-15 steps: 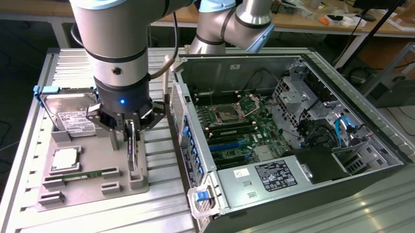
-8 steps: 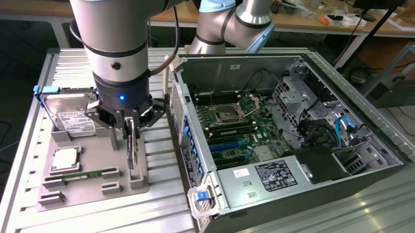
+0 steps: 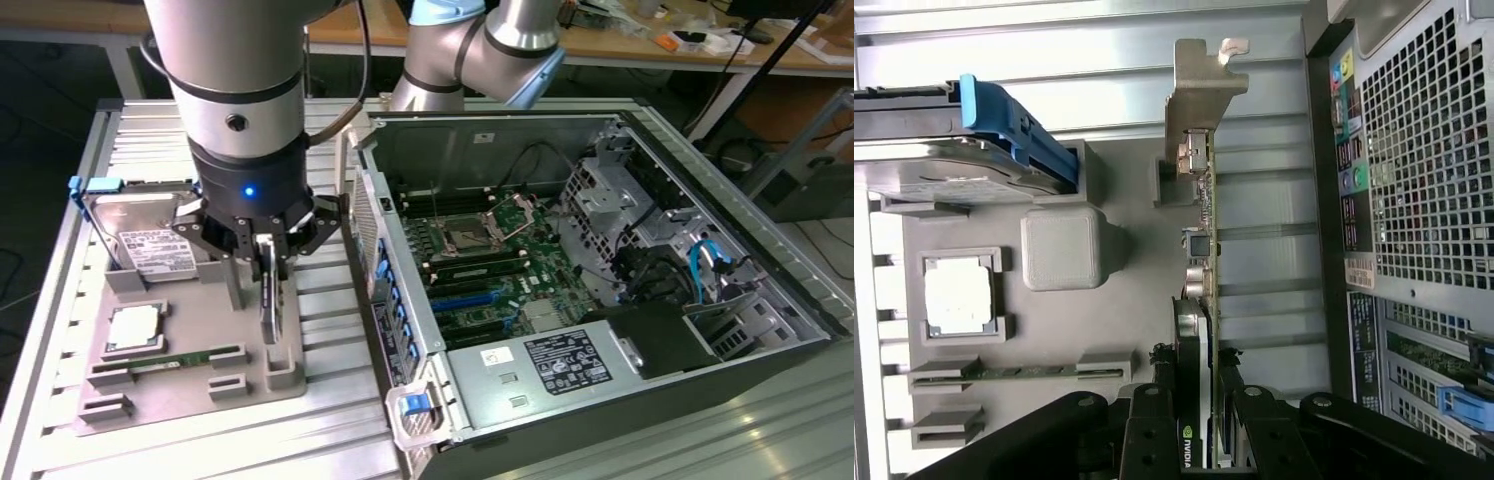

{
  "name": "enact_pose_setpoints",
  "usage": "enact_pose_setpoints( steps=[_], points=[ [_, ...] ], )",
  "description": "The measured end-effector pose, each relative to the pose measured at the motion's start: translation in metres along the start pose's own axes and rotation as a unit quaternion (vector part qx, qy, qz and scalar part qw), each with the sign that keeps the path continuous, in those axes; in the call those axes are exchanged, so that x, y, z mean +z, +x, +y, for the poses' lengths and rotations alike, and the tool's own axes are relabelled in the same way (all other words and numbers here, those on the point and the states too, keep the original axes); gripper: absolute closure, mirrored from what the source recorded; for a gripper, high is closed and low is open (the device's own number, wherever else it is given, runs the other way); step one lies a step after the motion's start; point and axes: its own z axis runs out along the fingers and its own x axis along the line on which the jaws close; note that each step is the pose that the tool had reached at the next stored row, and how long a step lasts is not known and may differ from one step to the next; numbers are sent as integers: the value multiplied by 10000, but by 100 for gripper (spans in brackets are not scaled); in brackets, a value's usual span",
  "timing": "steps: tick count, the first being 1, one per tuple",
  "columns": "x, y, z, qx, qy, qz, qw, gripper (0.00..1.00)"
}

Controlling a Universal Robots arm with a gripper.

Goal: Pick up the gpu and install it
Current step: 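Pick up the gpu and move the gpu toward the slot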

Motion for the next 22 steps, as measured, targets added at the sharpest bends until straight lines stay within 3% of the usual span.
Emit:
enact_pose_setpoints(
  steps=[22],
  points=[
    [-289, -2, 18, 0, 0, 0, 10000, 73]
  ],
)
